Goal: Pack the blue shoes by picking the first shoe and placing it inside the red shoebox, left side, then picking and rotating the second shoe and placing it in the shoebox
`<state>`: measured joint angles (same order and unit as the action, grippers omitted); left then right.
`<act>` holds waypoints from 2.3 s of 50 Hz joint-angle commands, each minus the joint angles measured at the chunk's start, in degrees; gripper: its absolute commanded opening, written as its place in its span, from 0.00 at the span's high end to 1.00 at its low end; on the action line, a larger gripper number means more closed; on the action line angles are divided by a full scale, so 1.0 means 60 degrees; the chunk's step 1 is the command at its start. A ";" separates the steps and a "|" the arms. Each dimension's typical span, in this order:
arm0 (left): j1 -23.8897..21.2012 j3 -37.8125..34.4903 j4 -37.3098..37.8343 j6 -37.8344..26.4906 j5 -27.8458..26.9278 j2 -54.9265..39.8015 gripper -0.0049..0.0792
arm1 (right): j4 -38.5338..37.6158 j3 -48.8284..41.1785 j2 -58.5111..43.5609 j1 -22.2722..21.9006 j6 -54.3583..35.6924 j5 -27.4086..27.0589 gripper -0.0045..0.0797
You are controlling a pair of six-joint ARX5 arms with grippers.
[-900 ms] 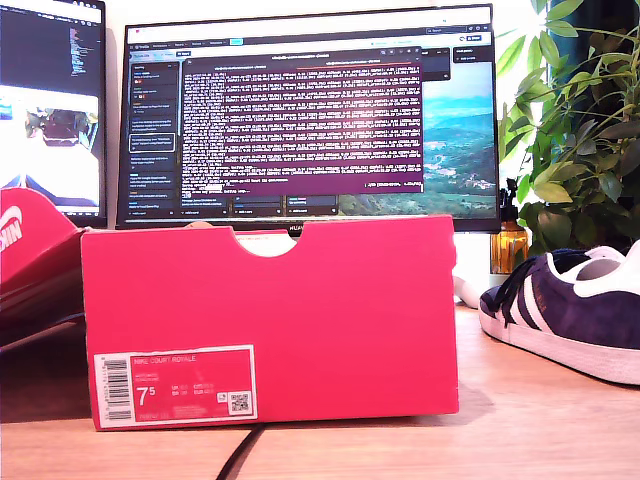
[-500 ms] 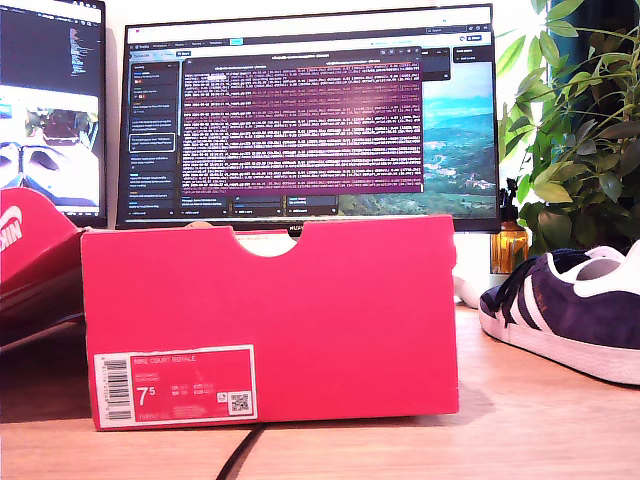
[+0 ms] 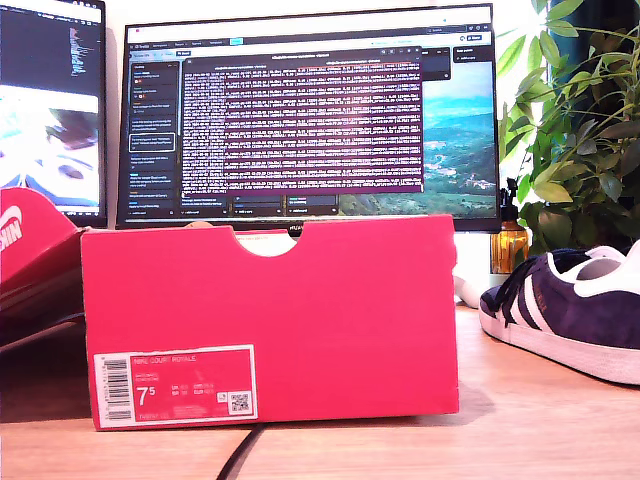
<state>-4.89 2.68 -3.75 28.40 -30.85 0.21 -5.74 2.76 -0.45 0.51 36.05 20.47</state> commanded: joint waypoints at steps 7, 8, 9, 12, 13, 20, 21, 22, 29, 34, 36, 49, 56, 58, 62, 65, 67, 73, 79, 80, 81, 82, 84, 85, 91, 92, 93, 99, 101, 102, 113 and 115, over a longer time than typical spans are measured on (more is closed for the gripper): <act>-0.0761 0.0481 0.1337 -0.0714 -0.0780 0.0011 0.96 | -0.0025 -0.0011 -0.0091 0.0084 0.0051 0.0324 0.96; -0.0867 0.0576 0.1617 -0.0772 -0.0780 -0.0018 0.96 | -0.0015 -0.0011 -0.0153 0.0084 0.0051 0.0324 0.96; -0.0965 0.0670 0.1872 -0.0772 -0.0780 -0.0058 0.96 | 0.0004 -0.0011 -0.0208 0.0084 0.0051 0.0324 0.96; -0.1260 0.0918 0.2572 -0.1501 -0.0685 -0.0211 0.96 | 0.0007 -0.0011 -0.0419 0.0084 0.0051 0.0324 0.96; -0.1366 0.1002 0.2809 -0.1741 -0.0594 -0.0277 0.96 | 0.0004 -0.0007 -0.0503 0.0084 0.0051 0.0324 0.96; -0.2149 0.1333 0.3807 -0.2466 0.0324 -0.0991 0.96 | 0.0011 0.0120 -0.1271 0.0084 -0.0022 0.0321 0.96; -0.2284 0.1333 0.3810 -0.2477 0.0423 -0.1111 0.96 | 0.0007 0.0164 -0.1413 0.0084 -0.0025 0.0321 0.96; -0.2419 0.1333 0.3810 -0.2477 0.0568 -0.1224 0.96 | 0.0004 0.0219 -0.1559 0.0084 -0.0062 0.0317 0.96; -0.3472 0.1333 0.3687 -0.2463 0.1657 -0.2218 0.96 | 0.0011 0.0823 -0.2783 0.0084 -0.0648 0.0270 0.96; -0.4313 0.1333 0.3595 -0.2164 0.2477 -0.2969 0.96 | 0.0120 0.1563 -0.3850 0.0084 -0.1049 0.0240 0.96; -0.4652 0.1333 0.3563 -0.1920 0.2841 -0.3275 0.96 | 0.0248 0.1978 -0.4342 0.0084 -0.1231 0.0244 0.96; -0.5836 0.1333 0.2612 0.0047 0.5584 -0.4834 0.96 | 0.4131 0.5949 -0.7828 0.0106 -0.2758 0.0244 0.95; -0.5901 0.1333 0.2029 0.0302 0.6043 -0.5533 0.96 | 0.6954 0.7970 -0.9745 0.0240 -0.3552 0.0193 0.91; -0.5901 0.1333 0.1836 0.0321 0.6062 -0.5748 0.96 | 0.7493 0.8397 -1.0251 0.0353 -0.3595 0.0029 0.88; -0.5901 0.1333 0.1464 0.0474 0.6080 -0.6145 0.96 | 0.8247 0.9049 -1.1132 0.0637 -0.3814 -0.0332 0.81; -0.5901 0.1333 0.1144 0.0634 0.6084 -0.6422 0.96 | 0.8619 0.9388 -1.1657 0.0863 -0.3876 -0.0546 0.75; -0.5901 0.1333 0.0922 0.0780 0.6084 -0.6604 0.96 | 0.8783 0.9541 -1.1938 0.1016 -0.4003 -0.0590 0.72; -0.5901 0.1333 0.0350 0.0783 0.6076 -0.7118 0.96 | 0.8903 0.9653 -1.2480 0.1490 -0.4029 -0.1104 0.71; -0.5901 0.1333 0.0127 0.0798 0.6065 -0.7512 0.96 | 0.8852 0.9653 -1.2794 0.1829 -0.4251 -0.1545 0.64; -0.5901 0.1333 0.0117 0.0798 0.6062 -0.7563 0.96 | 0.8848 0.9653 -1.2830 0.1869 -0.4284 -0.1577 0.62; -0.5901 0.1333 0.0113 0.0798 0.6062 -0.7599 0.96 | 0.8845 0.9653 -1.2877 0.1902 -0.4284 -0.1639 0.61; -0.5901 0.1333 0.0117 0.0805 0.6051 -0.7635 0.96 | 0.8830 0.9653 -1.2932 0.1934 -0.4306 -0.1708 0.60; -0.5901 0.1333 0.0117 0.0805 0.6040 -0.7683 0.96 | 0.8827 0.9653 -1.3016 0.1989 -0.4313 -0.1847 0.58; -0.5901 0.1333 0.0120 0.0801 0.6040 -0.7686 0.96 | 0.8823 0.9653 -1.3085 0.2004 -0.4390 -0.1931 0.58; -0.5901 0.1333 0.0117 0.0801 0.6040 -0.7712 0.96 | 0.8761 0.9653 -1.3478 0.2040 -0.4725 -0.2324 0.58; -0.5901 0.1333 0.0120 0.0801 0.6036 -0.7712 0.96 | 0.8746 0.9653 -1.3548 0.2040 -0.4776 -0.2368 0.58; -0.5901 0.1333 0.0127 0.0801 0.6036 -0.7712 0.96 | 0.8725 0.9653 -1.3628 0.2040 -0.4794 -0.2444 0.58; -0.5901 0.1333 0.0131 0.0798 0.6033 -0.7712 0.96 | 0.8568 0.9653 -1.4156 0.2040 -0.4918 -0.2597 0.58; -0.5901 0.1333 0.0131 0.0798 0.6033 -0.7712 0.96 | 0.8521 0.9653 -1.4338 0.2040 -0.4958 -0.2583 0.58; -0.5901 0.1333 0.0127 0.0798 0.6033 -0.7712 0.96 | 0.8506 0.9653 -1.4429 0.2040 -0.4958 -0.2583 0.58; -0.5901 0.1333 0.0142 0.0772 0.6033 -0.7712 0.96 | 0.8539 0.9653 -1.5460 0.2106 -0.5016 -0.2503 0.59; -0.5901 0.1333 0.0149 0.0772 0.6036 -0.7712 0.96 | 0.8517 0.9653 -1.5580 0.2106 -0.5016 -0.2506 0.59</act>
<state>-40.14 11.09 -2.24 32.88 5.50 -45.89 44.86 61.32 -92.20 12.86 6.00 5.37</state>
